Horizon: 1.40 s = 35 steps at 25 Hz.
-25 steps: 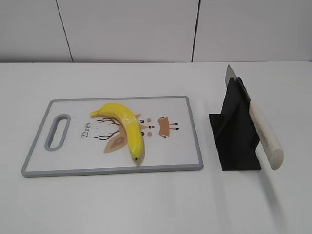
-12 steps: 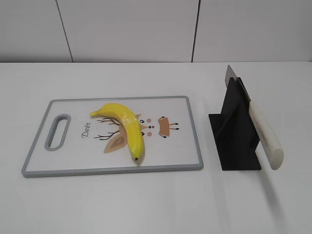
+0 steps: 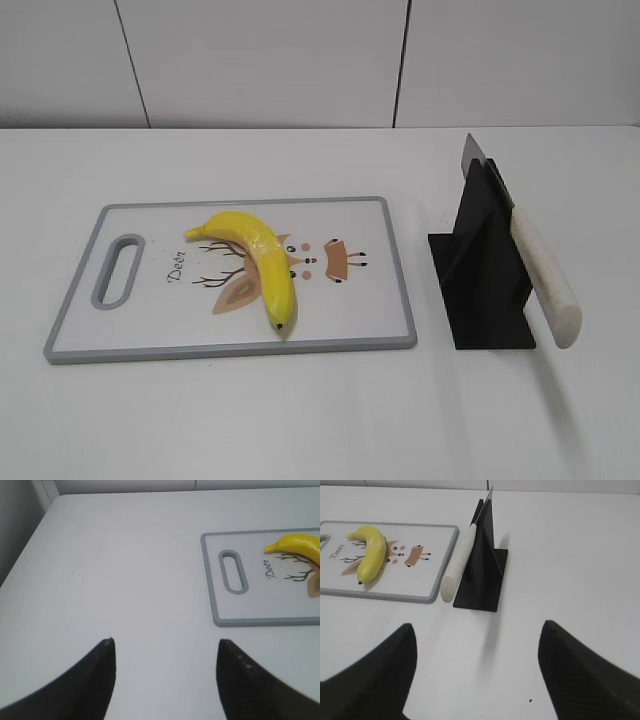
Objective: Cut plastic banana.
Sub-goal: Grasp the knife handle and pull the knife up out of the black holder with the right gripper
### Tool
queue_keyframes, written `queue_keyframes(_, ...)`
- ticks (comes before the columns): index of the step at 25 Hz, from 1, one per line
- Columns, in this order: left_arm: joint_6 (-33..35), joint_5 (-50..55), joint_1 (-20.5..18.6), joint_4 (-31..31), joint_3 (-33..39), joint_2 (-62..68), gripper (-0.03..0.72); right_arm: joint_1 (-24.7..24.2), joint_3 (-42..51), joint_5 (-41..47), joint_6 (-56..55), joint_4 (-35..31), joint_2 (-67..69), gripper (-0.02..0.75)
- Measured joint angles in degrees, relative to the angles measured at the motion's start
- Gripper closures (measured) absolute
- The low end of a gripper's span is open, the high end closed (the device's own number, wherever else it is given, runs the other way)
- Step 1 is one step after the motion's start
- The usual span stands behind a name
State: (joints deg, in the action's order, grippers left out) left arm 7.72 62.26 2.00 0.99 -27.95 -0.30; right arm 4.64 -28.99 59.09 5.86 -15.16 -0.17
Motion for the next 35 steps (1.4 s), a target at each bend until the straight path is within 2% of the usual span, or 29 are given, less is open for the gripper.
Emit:
queue_keyframes(7,0.0,0.0,0.0,0.0,0.0,0.0,0.096,0.0,-2.8,0.5,0.0,0.0,14.0,0.158)
queue_keyframes(19,0.0,0.0,0.0,0.0,0.0,0.0,0.100,0.6,-16.6,7.7,0.7,0.2,47.2,0.158)
queue_keyframes(22,0.0,0.0,0.0,0.0,0.0,0.0,0.099,4.2,-19.9,7.7,0.9,0.9,53.4,0.158)
queue_keyframes(24,0.0,0.0,0.0,0.0,0.0,0.0,0.099,8.3,-22.2,7.7,0.1,2.3,57.8,0.158)
queue_keyframes(29,0.0,0.0,0.0,0.0,0.0,0.0,0.099,17.3,-28.1,7.7,-7.0,8.1,68.1,0.158)
queue_keyframes(35,0.0,0.0,0.0,0.0,0.0,0.0,0.099,18.6,-30.8,4.8,-15.2,8.6,79.3,0.193)
